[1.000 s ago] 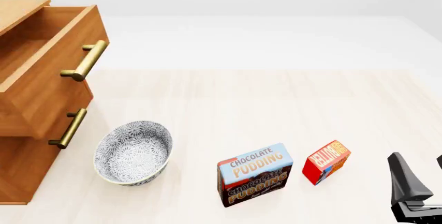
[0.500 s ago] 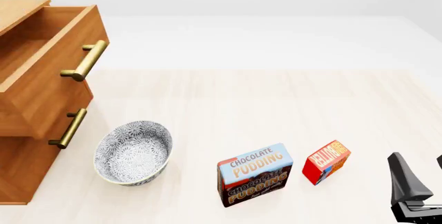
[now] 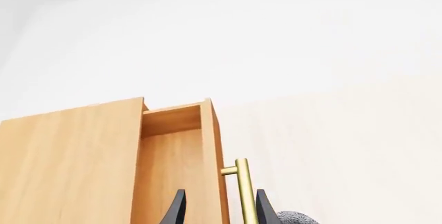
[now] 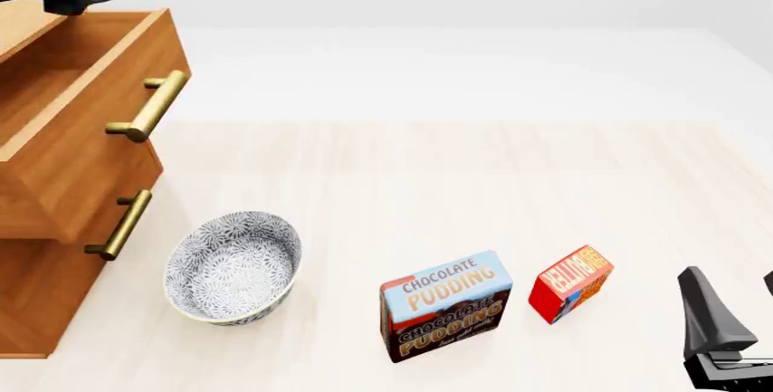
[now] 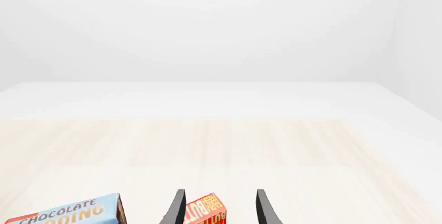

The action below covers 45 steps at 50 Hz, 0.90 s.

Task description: Put the butter at the back in the top drawer of the cabinet and close it.

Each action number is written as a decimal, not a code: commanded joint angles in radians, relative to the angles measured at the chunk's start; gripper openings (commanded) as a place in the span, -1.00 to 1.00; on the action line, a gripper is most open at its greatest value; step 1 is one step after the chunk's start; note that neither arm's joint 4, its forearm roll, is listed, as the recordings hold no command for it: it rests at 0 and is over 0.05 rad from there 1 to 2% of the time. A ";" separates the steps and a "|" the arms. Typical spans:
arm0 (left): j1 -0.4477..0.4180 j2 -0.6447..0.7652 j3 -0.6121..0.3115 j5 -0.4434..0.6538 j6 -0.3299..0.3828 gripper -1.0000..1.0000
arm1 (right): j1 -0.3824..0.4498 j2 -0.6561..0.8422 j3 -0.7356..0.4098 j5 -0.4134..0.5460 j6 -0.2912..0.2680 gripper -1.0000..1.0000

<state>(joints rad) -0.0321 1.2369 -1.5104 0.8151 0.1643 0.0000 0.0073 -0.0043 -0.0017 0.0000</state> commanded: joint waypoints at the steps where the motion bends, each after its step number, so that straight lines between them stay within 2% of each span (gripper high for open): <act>1: 0.002 0.016 0.029 -0.023 -0.014 1.00 | 0.000 0.000 0.000 0.000 0.000 1.00; 45: 0.005 0.066 0.126 -0.103 -0.055 1.00 | 0.000 0.000 0.000 0.000 0.000 1.00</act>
<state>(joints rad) -0.0271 1.2956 -1.4023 0.7256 0.1155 0.0000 0.0073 -0.0043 -0.0017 0.0000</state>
